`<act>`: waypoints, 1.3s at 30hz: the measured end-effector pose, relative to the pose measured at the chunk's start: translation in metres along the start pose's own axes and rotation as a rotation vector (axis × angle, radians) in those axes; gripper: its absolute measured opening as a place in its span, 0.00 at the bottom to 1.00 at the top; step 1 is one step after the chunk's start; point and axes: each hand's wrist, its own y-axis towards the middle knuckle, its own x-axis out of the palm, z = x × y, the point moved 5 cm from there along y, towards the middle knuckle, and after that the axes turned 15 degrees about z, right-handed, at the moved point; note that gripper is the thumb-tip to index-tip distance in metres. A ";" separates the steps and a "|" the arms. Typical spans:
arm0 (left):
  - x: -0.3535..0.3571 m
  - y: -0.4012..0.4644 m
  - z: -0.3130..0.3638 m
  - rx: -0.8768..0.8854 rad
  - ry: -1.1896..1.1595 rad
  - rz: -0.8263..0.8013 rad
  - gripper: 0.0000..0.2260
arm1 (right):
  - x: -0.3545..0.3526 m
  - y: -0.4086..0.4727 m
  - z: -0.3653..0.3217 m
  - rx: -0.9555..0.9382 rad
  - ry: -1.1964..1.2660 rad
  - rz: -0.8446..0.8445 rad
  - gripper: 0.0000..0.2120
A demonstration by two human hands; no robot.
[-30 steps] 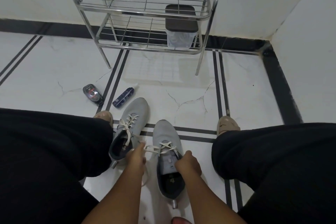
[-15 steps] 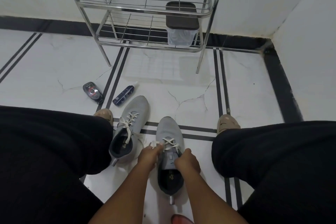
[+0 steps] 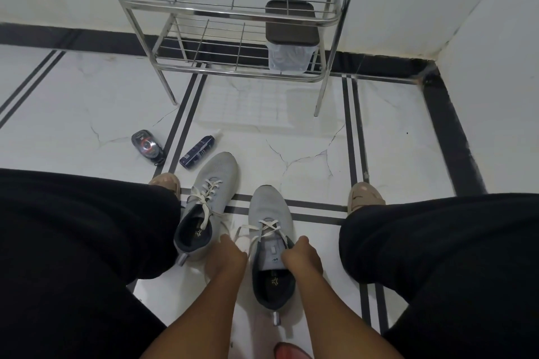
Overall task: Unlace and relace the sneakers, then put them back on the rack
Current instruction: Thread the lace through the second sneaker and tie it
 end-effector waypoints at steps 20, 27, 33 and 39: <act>-0.010 0.015 0.072 -0.106 -0.875 -0.281 0.14 | 0.003 0.003 -0.005 -0.052 0.052 -0.028 0.20; -0.054 -0.001 0.113 0.328 -0.907 -0.129 0.10 | -0.041 0.000 -0.046 0.018 0.759 0.160 0.25; -0.054 -0.015 0.109 0.445 -0.777 -0.264 0.12 | -0.057 0.004 -0.078 0.065 1.113 -0.247 0.13; -0.044 -0.007 0.091 0.427 -0.589 -0.239 0.13 | -0.054 0.006 -0.067 0.147 1.254 -0.248 0.07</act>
